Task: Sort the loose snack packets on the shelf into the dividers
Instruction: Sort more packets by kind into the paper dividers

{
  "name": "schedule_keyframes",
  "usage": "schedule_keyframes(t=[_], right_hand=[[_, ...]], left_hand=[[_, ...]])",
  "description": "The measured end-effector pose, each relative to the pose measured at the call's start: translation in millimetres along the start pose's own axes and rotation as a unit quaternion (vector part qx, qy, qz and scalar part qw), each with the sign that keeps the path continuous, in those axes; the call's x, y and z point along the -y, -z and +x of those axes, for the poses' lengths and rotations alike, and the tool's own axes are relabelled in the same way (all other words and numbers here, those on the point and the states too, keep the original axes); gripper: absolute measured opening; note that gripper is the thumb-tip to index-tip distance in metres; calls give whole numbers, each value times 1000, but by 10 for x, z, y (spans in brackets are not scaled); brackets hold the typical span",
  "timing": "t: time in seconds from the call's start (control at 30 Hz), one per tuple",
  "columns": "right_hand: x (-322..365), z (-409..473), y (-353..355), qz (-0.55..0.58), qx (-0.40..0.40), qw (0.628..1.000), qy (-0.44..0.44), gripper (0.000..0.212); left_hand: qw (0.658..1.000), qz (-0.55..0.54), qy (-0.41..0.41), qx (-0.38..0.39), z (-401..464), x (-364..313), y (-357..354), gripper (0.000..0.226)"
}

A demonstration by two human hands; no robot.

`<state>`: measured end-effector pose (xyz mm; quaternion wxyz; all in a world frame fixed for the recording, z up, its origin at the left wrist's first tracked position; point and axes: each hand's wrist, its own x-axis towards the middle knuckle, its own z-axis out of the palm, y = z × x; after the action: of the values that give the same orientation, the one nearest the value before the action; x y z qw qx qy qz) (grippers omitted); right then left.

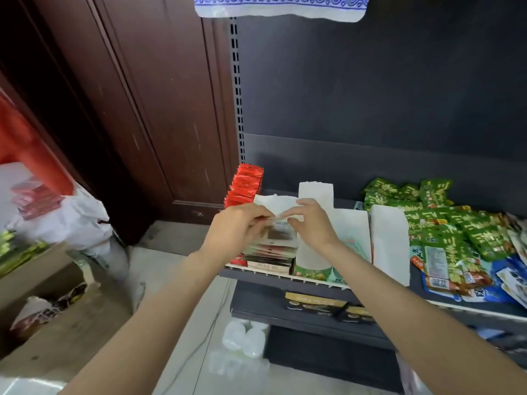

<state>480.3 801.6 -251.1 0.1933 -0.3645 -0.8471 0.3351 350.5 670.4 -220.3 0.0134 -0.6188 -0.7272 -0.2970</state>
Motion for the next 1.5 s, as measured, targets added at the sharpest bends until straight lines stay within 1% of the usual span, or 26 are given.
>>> schedule_keyframes(t=[0.03,0.07,0.1,0.2,0.3,0.33,0.4,0.53,0.57,0.6,0.67,0.7,0.83,0.93,1.0,1.03,1.1,1.17,1.23,1.3,1.37,1.43,1.47,1.5], right_hand=[[-22,-26,6,-45,0,999,15,30],[-42,-43,15,-64,9,998,22,35],[-60,-56,24,-62,30,997,21,37],[-82,-87,51,-27,98,995,-7,31],[-115,-105,88,-30,129,991,-10,30],[-133,-116,105,-24,128,991,-10,31],[-191,-147,168,1,96,995,-5,31],[-393,-250,510,54,-28,998,-5,29],[-476,-281,636,64,-55,996,-11,28],[-573,-314,772,69,-79,994,-15,28],[-822,-388,1068,64,-118,991,-27,25],[-972,-431,1219,56,-133,989,-37,24],[-1728,-676,1838,27,-173,980,-96,19],[-2361,-881,2306,-21,-157,973,-166,22],[-2821,-965,2587,-12,-124,967,-224,25],[-3046,-990,2709,-12,-107,963,-247,27],[-3479,-1013,2900,-52,-87,957,-271,31],[-3821,-1014,3042,-94,-74,947,-300,43],[-4083,-1004,3130,-113,-55,938,-323,57],[-4293,-1002,3152,-135,-20,933,-334,70],[-4400,-1000,3110,-115,0,931,-346,79],[-4421,-989,3039,-108,-16,932,-345,77],[-4405,-989,3000,-141,-35,932,-331,71],[-4369,-991,2969,-201,-53,929,-306,59]], left_hand=[[999,18,-6,32,-16,-3,-36,17],[997,38,-14,67,-29,-1,-77,20],[993,56,-20,106,-38,6,-122,23],[976,70,-7,207,-48,27,-225,30],[966,74,25,245,-28,-53,-278,46],[967,71,29,243,-6,-105,-294,46],[975,55,41,214,61,-225,-332,38],[987,15,50,152,267,-558,-550,29],[988,-19,55,142,330,-681,-637,27],[986,-74,64,133,401,-826,-733,26],[971,-184,87,126,554,-1160,-950,24],[964,-215,89,126,633,-1339,-1074,23],[957,-244,84,133,938,-2042,-1702,19],[956,-229,93,156,1154,-2488,-2260,20],[961,-194,93,176,1289,-2734,-2649,25],[964,-158,89,194,1350,-2844,-2842,30],[963,-71,82,247,1440,-3029,-3184,49],[949,-12,81,304,1493,-3153,-3461,72],[932,35,83,350,1528,-3231,-3681,88],[916,66,94,384,1545,-3284,-3845,94],[911,78,108,391,1559,-3316,-3930,95],[912,83,114,386,1581,-3311,-3971,95],[913,81,116,384,1584,-3301,-3982,96],[914,78,117,381,1582,-3295,-3987,96]])
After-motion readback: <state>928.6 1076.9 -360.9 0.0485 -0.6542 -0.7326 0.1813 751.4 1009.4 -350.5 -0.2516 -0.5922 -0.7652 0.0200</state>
